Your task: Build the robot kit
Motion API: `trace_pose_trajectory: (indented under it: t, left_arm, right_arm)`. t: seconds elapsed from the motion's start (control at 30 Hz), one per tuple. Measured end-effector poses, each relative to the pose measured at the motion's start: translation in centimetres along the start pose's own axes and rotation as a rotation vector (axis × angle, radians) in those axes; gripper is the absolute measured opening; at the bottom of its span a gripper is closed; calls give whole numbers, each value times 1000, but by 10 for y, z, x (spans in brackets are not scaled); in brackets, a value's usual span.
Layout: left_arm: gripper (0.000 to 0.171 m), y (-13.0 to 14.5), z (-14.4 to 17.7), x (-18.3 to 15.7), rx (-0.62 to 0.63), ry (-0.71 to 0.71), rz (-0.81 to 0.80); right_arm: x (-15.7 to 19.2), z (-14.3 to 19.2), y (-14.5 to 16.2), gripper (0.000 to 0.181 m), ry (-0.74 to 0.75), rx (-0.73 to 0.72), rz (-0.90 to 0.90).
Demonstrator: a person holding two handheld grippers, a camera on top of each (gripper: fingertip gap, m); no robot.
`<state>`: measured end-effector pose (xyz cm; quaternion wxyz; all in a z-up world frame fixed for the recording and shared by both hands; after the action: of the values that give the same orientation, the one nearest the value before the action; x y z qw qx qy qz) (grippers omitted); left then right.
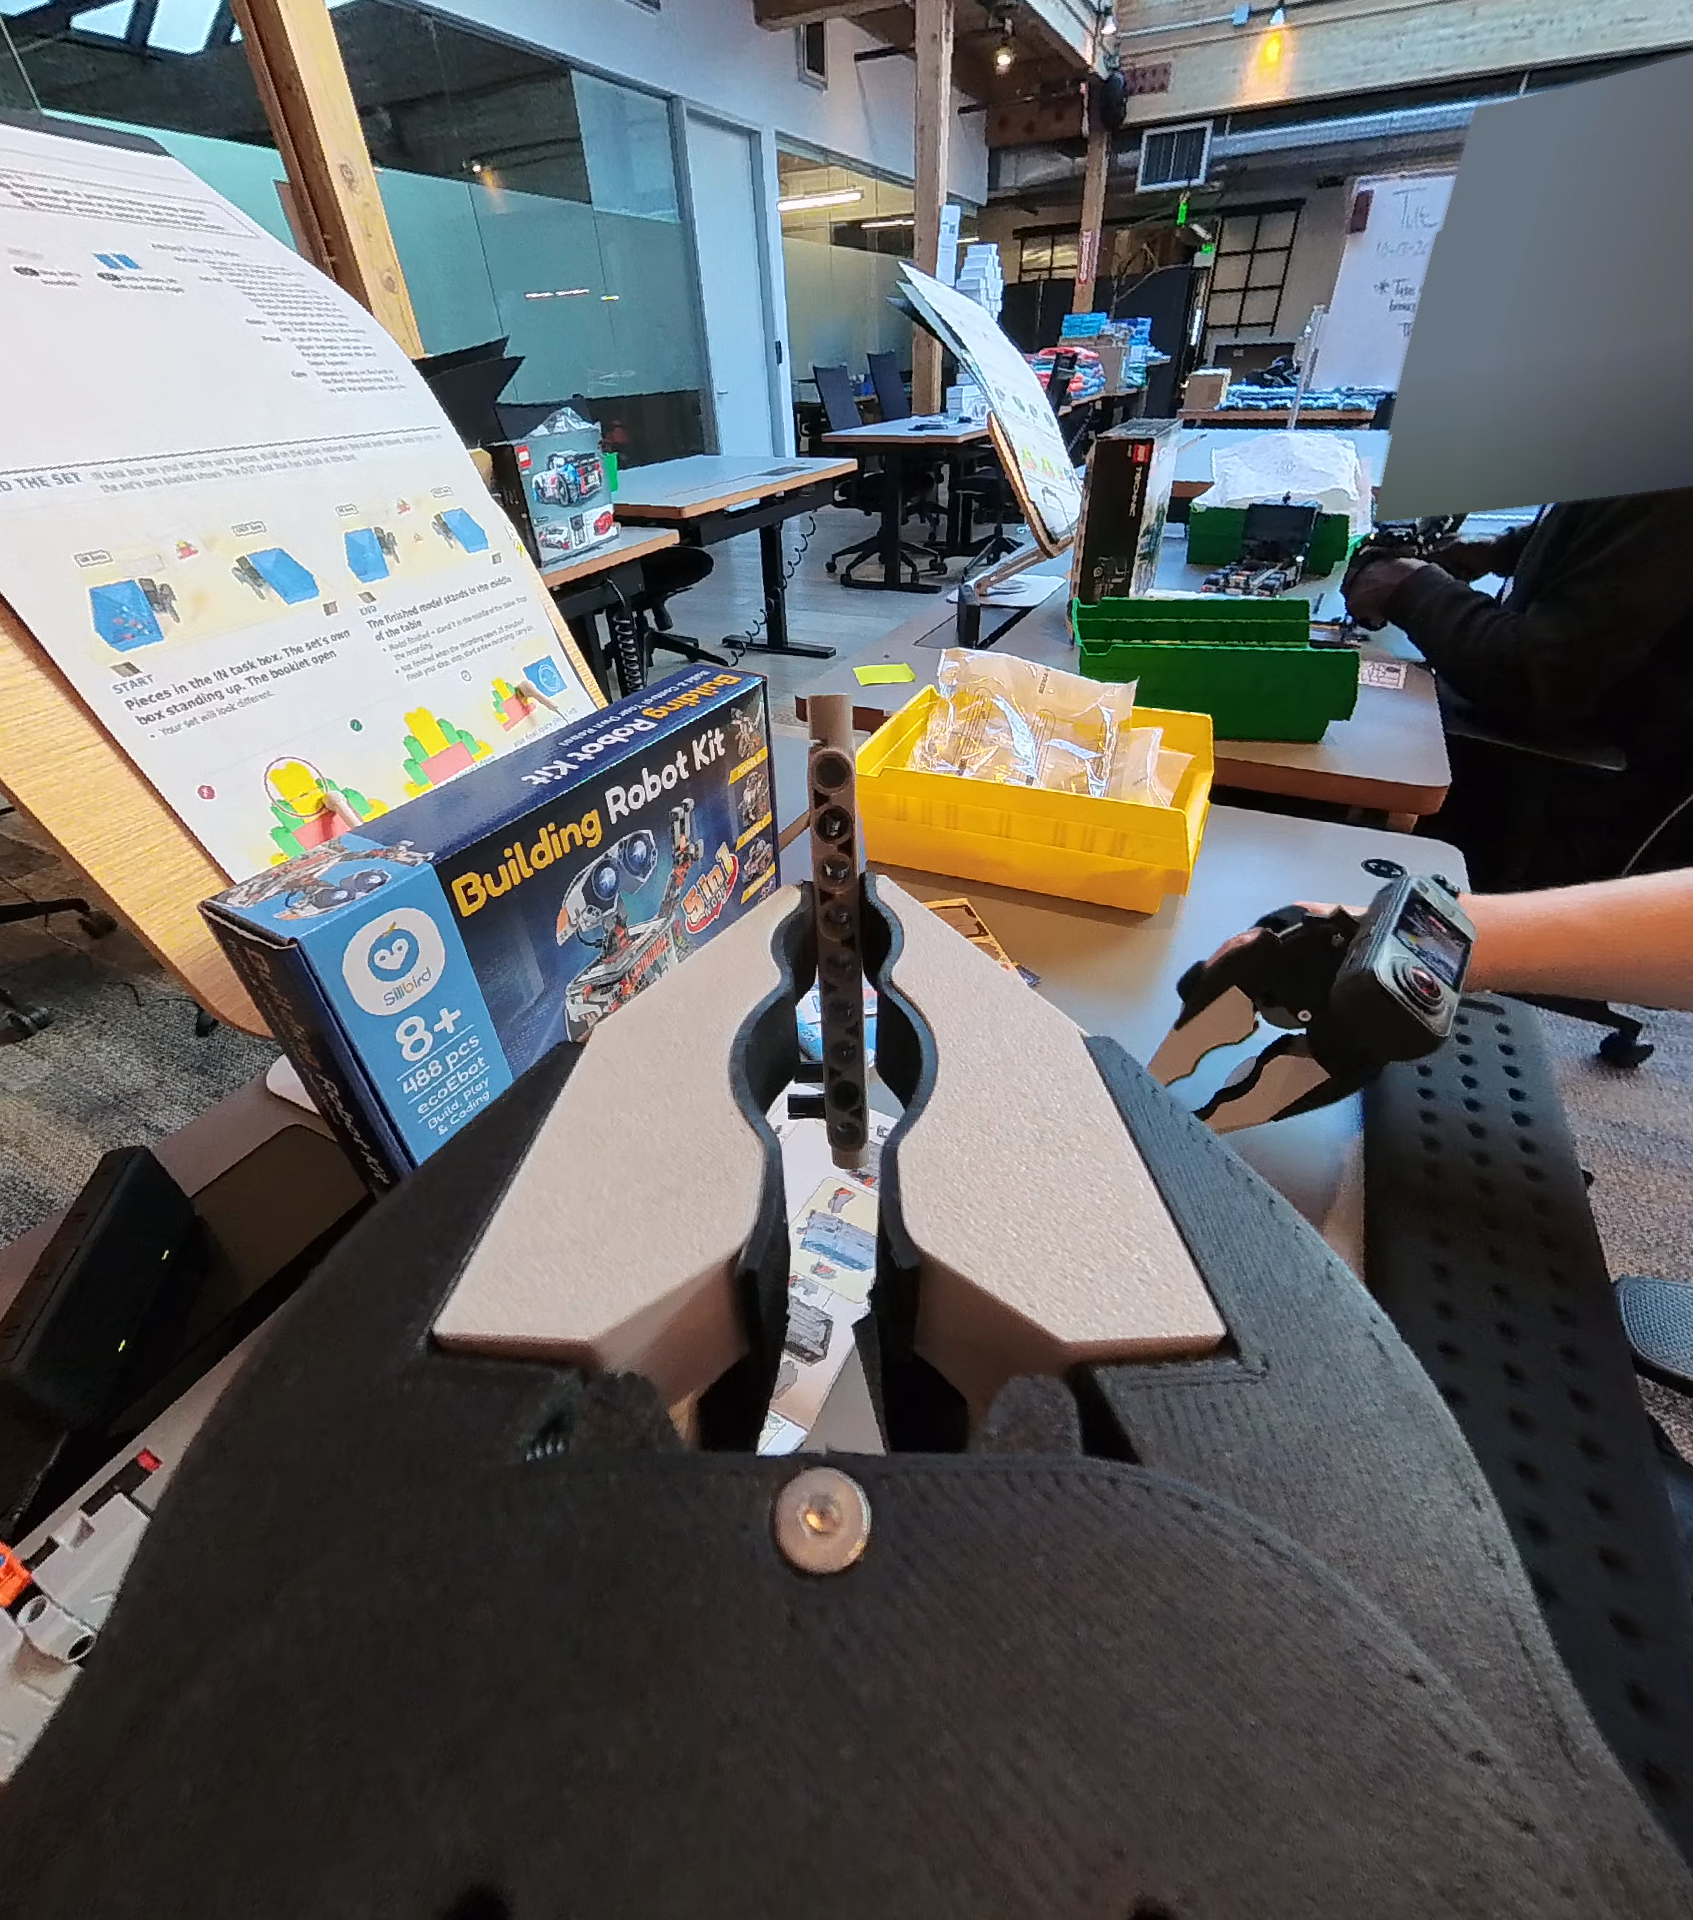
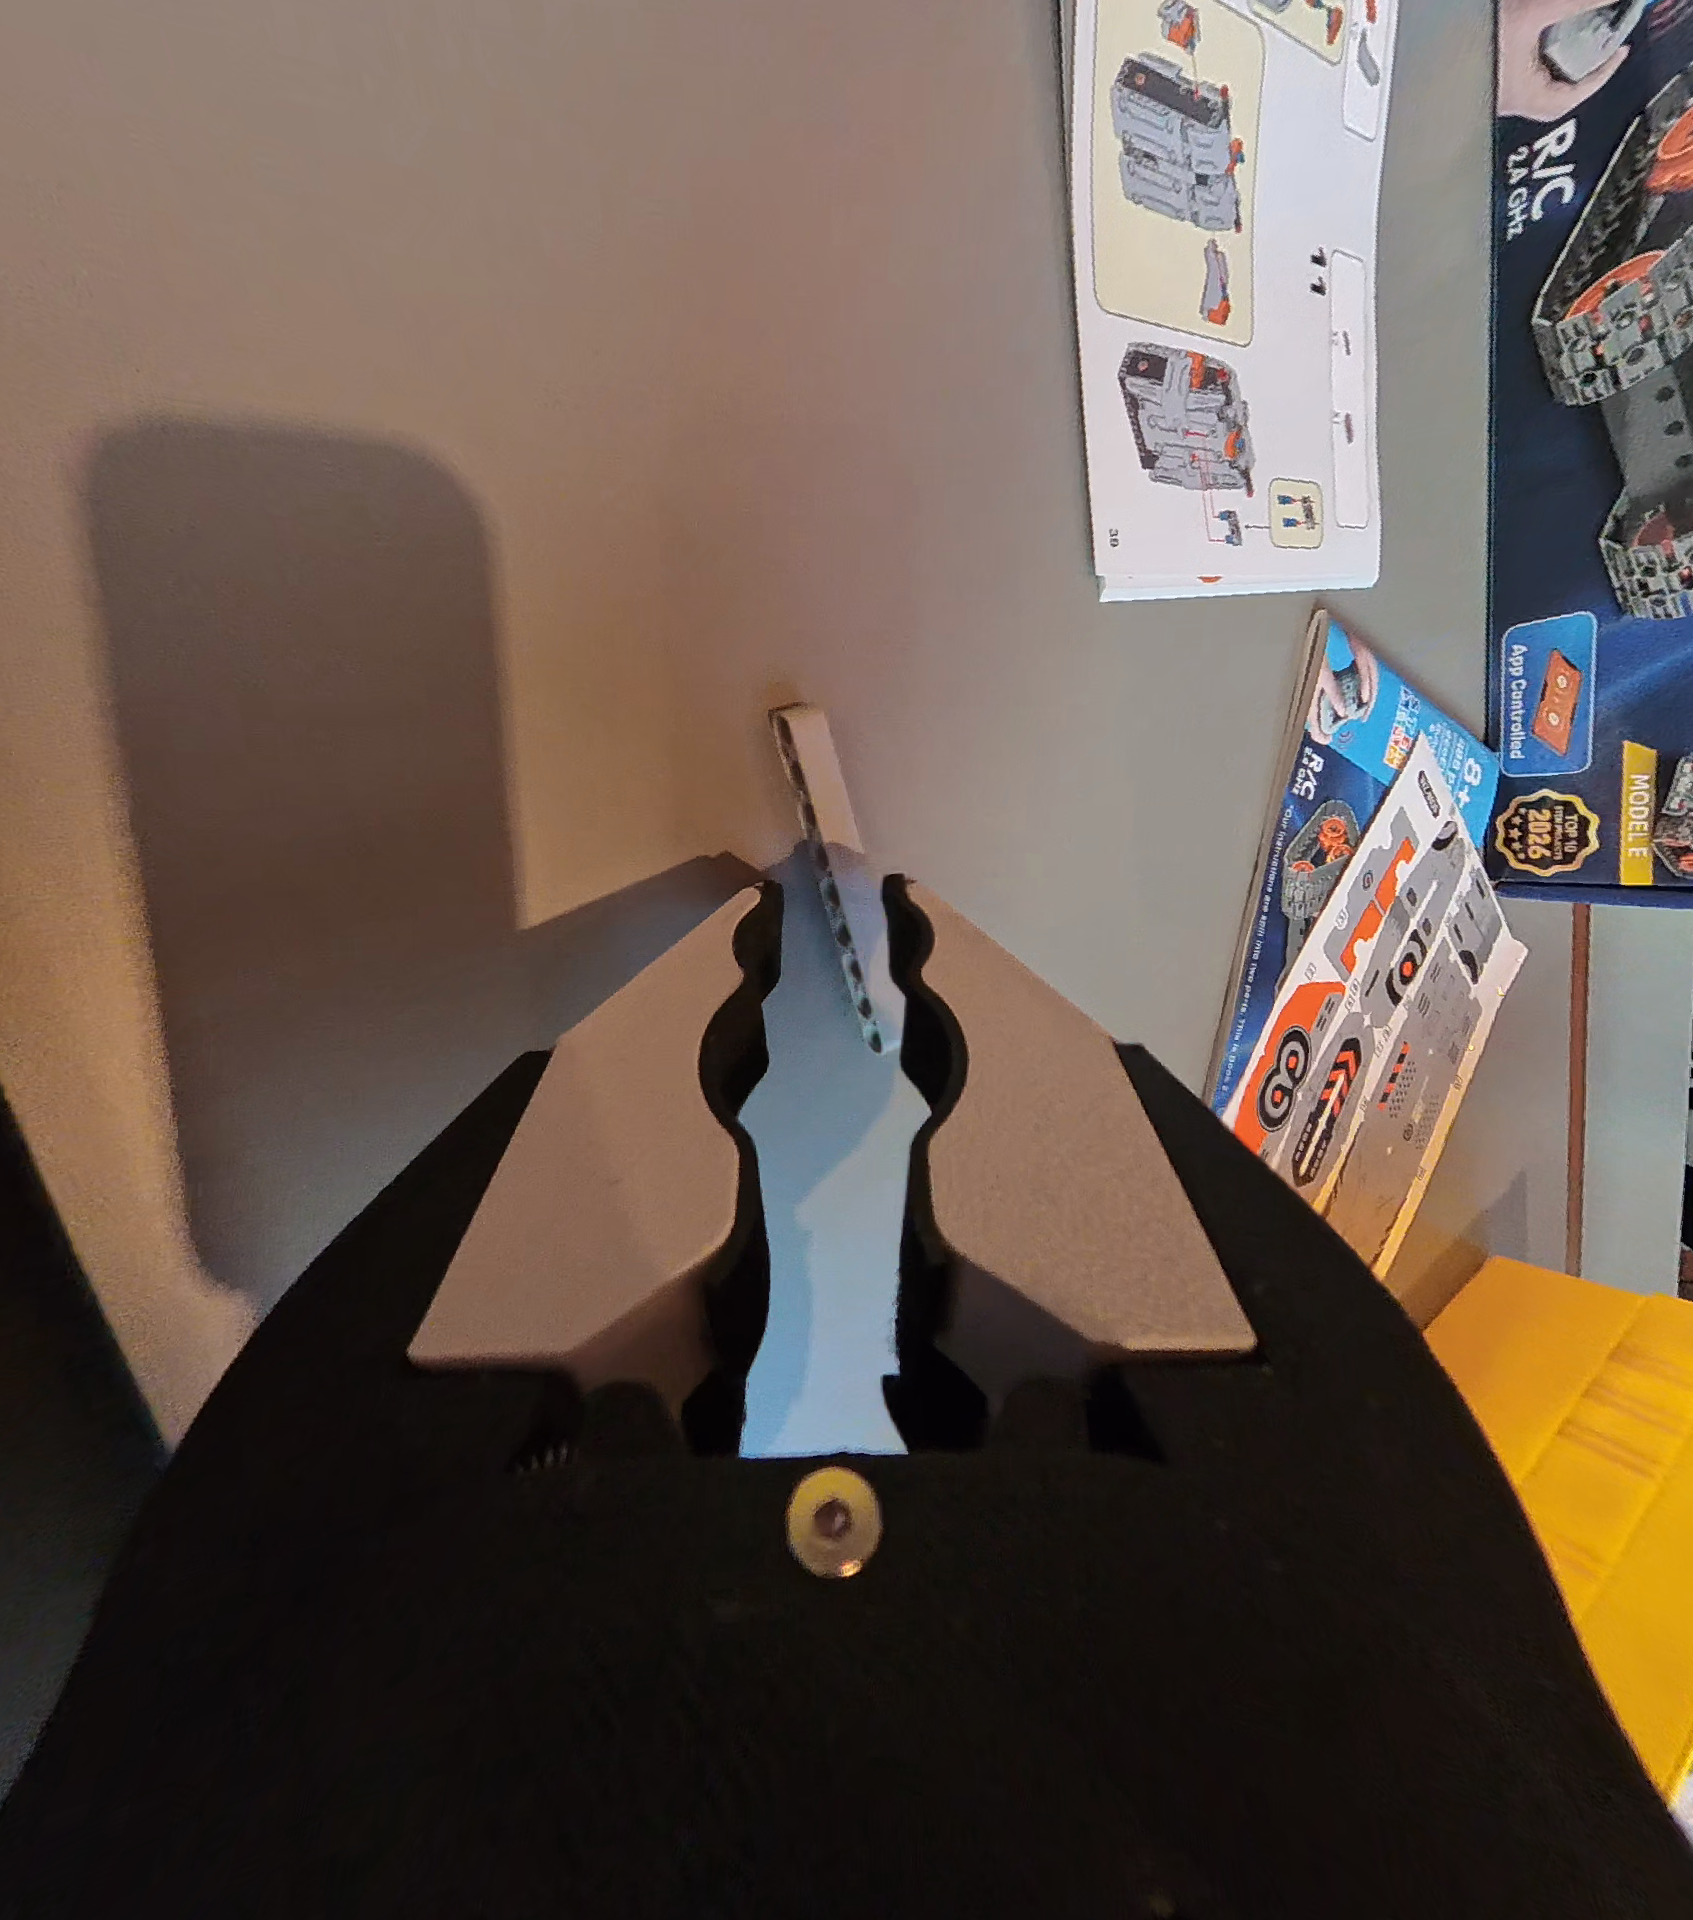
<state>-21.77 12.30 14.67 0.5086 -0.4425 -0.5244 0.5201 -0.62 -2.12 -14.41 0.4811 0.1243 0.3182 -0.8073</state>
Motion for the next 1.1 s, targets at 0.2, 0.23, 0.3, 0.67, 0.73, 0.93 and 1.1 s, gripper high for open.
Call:
trace_pose_trajectory:
  t: [0.2,0.23,0.3,0.67,0.73,0.93,1.1]
  left_arm:
    - [5,3,-2,1,12,0,3]
    - [5,3,-3,1,16,0,3]
    - [5,5,-4,1,23,2,3]
    - [5,11,-10,-4,66,13,-16]
    - [5,11,-10,-4,71,13,-20]
    - [5,13,-13,-5,79,20,-23]
    - [5,14,-15,-6,91,20,-32]
  right_arm:
    - [-3,-5,4,9,-49,0,15]
    - [-4,-5,3,8,-68,4,14]
    - [-5,-6,3,7,-129,16,-26]
    - [15,3,4,5,-1047,180,-766]
    - [9,-1,2,5,-1057,144,-780]
    - [-3,-5,3,13,-1069,79,-847]
    - [-15,-7,2,14,-857,-28,-695]
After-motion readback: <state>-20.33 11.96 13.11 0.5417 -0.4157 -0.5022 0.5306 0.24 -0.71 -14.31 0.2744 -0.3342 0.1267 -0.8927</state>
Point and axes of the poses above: each gripper's, where its closed fingertips meet, z back along the fingers, y out of its underside, x = y × z across the jaws, the point moved 1 cm from there along z, back along the fingers, and after that the axes turned 2 degrees about -z, right-handed, at the moved point
